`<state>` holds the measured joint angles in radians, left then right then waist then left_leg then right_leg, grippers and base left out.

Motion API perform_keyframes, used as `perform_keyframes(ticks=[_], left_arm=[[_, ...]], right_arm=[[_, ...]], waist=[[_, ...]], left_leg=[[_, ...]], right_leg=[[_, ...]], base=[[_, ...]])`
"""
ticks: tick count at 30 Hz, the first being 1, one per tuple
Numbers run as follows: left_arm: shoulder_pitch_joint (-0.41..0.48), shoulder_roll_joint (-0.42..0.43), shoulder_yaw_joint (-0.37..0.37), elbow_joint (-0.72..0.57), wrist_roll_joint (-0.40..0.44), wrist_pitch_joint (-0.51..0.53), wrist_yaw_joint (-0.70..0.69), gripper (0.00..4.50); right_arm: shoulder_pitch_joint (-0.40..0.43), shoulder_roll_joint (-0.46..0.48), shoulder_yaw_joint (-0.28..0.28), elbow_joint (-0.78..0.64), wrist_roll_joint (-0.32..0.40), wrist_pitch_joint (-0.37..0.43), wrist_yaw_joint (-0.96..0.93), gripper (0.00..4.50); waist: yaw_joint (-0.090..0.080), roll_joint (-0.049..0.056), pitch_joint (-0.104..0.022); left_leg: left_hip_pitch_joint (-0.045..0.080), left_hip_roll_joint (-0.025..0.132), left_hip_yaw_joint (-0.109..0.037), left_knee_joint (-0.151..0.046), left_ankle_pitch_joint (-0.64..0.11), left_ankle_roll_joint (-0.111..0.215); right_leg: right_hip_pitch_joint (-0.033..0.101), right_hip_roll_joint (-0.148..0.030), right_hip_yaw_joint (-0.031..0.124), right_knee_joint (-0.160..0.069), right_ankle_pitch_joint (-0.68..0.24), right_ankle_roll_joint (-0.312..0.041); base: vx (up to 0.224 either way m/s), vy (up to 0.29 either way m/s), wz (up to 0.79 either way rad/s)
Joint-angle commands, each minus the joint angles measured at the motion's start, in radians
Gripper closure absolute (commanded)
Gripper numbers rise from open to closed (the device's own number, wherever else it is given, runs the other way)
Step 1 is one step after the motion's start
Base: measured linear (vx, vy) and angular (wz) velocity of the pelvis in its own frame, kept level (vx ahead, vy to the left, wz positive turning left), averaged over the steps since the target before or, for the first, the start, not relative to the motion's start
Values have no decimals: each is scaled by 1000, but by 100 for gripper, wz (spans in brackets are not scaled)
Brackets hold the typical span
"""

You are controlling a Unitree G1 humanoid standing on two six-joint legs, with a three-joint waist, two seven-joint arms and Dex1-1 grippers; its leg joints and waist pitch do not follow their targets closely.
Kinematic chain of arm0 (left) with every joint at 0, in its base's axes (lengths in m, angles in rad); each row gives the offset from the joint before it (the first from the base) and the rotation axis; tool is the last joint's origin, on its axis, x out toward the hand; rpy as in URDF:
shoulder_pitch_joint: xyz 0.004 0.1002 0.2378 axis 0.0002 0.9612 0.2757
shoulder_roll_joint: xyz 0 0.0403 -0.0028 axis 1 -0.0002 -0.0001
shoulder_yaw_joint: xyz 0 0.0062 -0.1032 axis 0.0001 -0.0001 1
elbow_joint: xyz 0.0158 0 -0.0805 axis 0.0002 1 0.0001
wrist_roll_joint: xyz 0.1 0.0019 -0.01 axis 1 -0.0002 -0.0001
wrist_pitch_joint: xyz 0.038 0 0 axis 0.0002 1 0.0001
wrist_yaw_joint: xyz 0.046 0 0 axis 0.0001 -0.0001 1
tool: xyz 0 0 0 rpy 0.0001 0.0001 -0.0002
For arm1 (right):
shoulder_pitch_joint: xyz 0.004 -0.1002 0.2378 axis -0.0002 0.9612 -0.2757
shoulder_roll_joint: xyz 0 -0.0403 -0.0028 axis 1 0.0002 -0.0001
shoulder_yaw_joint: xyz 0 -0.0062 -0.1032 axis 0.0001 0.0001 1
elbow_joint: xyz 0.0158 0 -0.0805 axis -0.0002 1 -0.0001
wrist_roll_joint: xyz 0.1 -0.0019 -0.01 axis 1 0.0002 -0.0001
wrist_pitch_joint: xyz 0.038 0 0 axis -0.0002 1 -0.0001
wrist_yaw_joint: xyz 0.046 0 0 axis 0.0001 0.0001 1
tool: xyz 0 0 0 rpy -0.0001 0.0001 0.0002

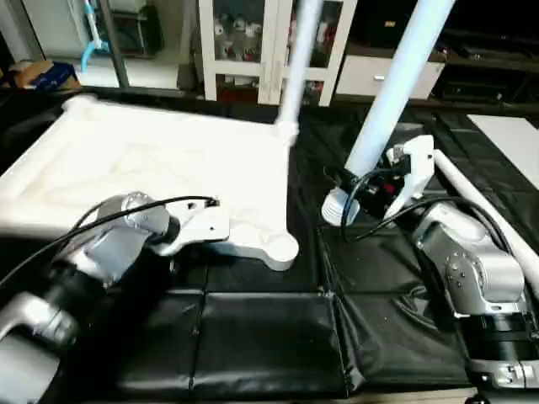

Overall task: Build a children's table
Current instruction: Pick table leg, then insert table leg to table base

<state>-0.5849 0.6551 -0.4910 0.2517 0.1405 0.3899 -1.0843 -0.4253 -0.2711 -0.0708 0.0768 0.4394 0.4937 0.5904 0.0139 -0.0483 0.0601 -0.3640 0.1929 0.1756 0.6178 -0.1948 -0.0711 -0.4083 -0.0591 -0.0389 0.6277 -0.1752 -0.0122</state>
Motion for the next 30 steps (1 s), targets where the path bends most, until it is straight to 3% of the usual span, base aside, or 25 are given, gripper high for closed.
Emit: perform_keyframes(ticks=[1, 2, 3, 6, 9, 10, 12, 13, 14, 19, 20, 21, 23, 25, 26, 30], left_arm=[[65, -37, 26, -77, -61, 160, 43, 397], [78, -56, 47, -103, -72, 201, 52, 401], [82, -63, 53, -111, -73, 211, 57, 401], [115, -102, 76, -159, -88, 238, 71, 427], [143, -141, 90, -181, -91, 265, 98, 442], [152, -154, 92, -191, -87, 282, 117, 447], [172, -170, 93, -235, -86, 350, 156, 447], [172, -170, 93, -235, -86, 350, 156, 447], [177, -172, 93, -245, -85, 354, 165, 447], [198, -145, 66, -282, -48, 291, 185, 447], [203, -143, 68, -284, -41, 286, 194, 447], [212, -138, 69, -293, -32, 269, 195, 447], [220, -135, 70, -302, -32, 251, 189, 447], [230, -124, 66, -322, -38, 224, 180, 447], [234, -124, 69, -332, -46, 225, 177, 447], [235, -124, 70, -347, -58, 209, 173, 447]], right_arm=[[13, 19, -6, -23, 41, 77, -27, 264], [16, 27, -7, -21, 55, 104, -33, 264], [18, 28, -4, -19, 55, 108, -32, 264], [34, 40, 20, 5, 62, 130, -10, 264], [27, 66, 23, 70, 90, 135, 35, 264], [13, 87, 10, 100, 111, 136, 46, 264], [-22, 124, -23, 156, 148, 139, 60, 264], [-22, 124, -23, 156, 148, 139, 60, 264], [-30, 127, -23, 170, 150, 134, 75, 264], [-63, 119, 2, 235, 105, 66, 120, 264], [-72, 117, -6, 242, 114, 68, 127, 264], [-86, 107, -12, 255, 115, 56, 140, 264], [-97, 94, -16, 267, 117, 55, 155, 264], [-111, 80, -19, 289, 114, 55, 171, 264], [-114, 71, -15, 296, 110, 57, 181, 264], [-109, 37, 12, 340, 73, 38, 221, 264]], waist=[[6, 12, -62], [6, 8, -61], [6, 11, -61], [8, -1, -60], [5, 0, -61], [6, 1, -61], [1, -9, -60], [2, -6, -60], [1, -12, -58], [-1, -16, -57], [-4, -33, -56], [-2, -29, -57], [-4, -30, -54], [-7, -42, -52], [-7, -39, -52], [-6, -42, -58]], left_leg=[[13, 34, -10, -82, -223, -42], [12, 34, -10, -83, -221, -36], [14, 32, -9, -81, -230, -33], [10, 33, -10, -84, -229, -26], [9, 33, -11, -83, -235, -21], [8, 33, -12, -83, -234, -20], [9, 34, -12, -84, -242, -16], [6, 34, -14, -85, -236, -15], [7, 33, -11, -84, -230, -13], [4, 34, -11, -86, -202, -6], [2, 33, -9, -86, -202, -3], [2, 33, -12, -87, -202, -2], [6, 35, -11, -86, -210, 0], [5, 34, -11, -87, -225, -3], [4, 34, -12, -86, -223, -2], [3, 33, -10, -83, -190, 4]], right_leg=[[44, -71, 44, -74, -259, -220], [43, -71, 43, -75, -271, -221], [40, -69, 42, -80, -292, -214], [40, -69, 41, -86, -331, -184], [38, -71, 42, -89, -350, -172], [37, -71, 42, -90, -350, -172], [35, -72, 41, -89, -360, -173], [37, -73, 40, -90, -369, -172], [35, -71, 40, -93, -370, -165], [36, -71, 41, -90, -347, -157], [36, -71, 40, -91, -353, -152], [38, -73, 40, -88, -358, -153], [32, -75, 40, -93, -392, -145], [32, -73, 38, -97, -423, -131], [32, -76, 39, -97, -438, -126], [34, -73, 39, -93, -393, -136]], base=[[0, 0, 0], [0, 0, 0], [0, 0, 0], [0, 0, 0], [0, 0, 0], [0, 0, 0], [0, 0, 0], [0, 0, 0], [0, 0, 0], [0, 0, 0], [0, 0, 0], [0, 0, 0], [0, 0, 0], [0, 0, 0], [0, 0, 0], [0, 0, 0]])
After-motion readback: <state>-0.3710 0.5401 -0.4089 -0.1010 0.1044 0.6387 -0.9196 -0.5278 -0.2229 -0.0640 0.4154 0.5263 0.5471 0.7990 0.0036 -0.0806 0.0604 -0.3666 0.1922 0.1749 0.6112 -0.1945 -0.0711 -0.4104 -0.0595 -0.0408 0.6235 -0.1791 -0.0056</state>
